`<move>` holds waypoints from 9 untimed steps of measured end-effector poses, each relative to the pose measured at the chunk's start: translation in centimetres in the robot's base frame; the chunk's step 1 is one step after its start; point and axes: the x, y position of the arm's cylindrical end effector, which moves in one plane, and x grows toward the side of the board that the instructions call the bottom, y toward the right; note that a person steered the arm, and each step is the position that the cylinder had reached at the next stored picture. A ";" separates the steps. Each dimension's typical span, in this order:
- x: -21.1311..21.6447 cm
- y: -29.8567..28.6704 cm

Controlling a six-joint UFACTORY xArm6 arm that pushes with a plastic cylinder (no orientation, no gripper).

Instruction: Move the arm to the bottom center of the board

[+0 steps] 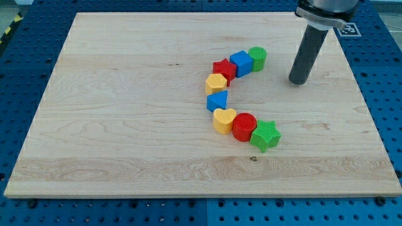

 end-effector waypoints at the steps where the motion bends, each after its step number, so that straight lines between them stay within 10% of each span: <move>1: 1.5 0.0; 9: 14.5 -0.6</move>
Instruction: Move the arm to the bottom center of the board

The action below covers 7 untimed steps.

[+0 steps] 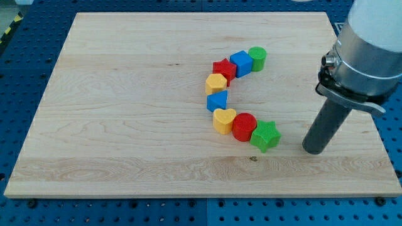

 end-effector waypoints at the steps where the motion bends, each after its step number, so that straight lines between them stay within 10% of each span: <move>1: 0.1 0.0; 7: 3.2 -12.6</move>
